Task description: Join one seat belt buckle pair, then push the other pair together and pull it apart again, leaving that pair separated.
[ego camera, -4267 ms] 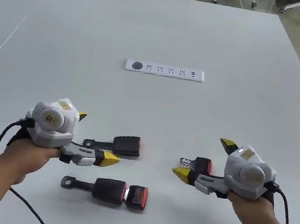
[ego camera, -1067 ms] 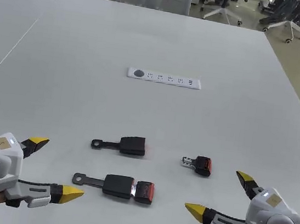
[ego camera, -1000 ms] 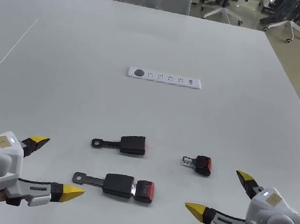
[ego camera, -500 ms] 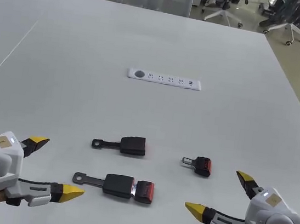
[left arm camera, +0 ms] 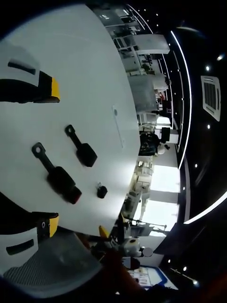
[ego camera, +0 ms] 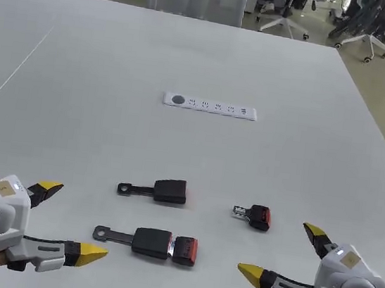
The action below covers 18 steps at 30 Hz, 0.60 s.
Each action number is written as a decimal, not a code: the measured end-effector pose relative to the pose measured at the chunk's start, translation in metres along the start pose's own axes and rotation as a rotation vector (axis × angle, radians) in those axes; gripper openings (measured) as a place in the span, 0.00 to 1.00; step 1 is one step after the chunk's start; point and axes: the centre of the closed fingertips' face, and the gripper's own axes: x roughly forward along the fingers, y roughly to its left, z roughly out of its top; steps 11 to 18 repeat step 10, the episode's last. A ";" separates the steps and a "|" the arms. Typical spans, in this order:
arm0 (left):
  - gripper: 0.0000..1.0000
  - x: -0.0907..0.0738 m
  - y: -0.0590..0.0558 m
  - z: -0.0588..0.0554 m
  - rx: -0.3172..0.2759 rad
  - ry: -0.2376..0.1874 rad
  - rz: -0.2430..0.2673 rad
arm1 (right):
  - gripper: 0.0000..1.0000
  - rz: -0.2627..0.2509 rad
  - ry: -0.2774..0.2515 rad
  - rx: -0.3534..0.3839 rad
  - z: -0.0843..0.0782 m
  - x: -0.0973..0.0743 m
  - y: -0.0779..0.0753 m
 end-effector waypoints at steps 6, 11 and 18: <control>0.94 0.000 0.001 -0.001 0.012 0.005 0.008 | 0.94 0.001 0.008 0.007 -0.001 -0.002 0.002; 0.87 0.001 -0.003 -0.001 0.033 0.004 0.002 | 0.86 -0.010 0.068 0.006 -0.010 -0.005 0.003; 0.87 0.001 -0.003 -0.001 0.033 0.004 0.002 | 0.86 -0.010 0.068 0.006 -0.010 -0.005 0.003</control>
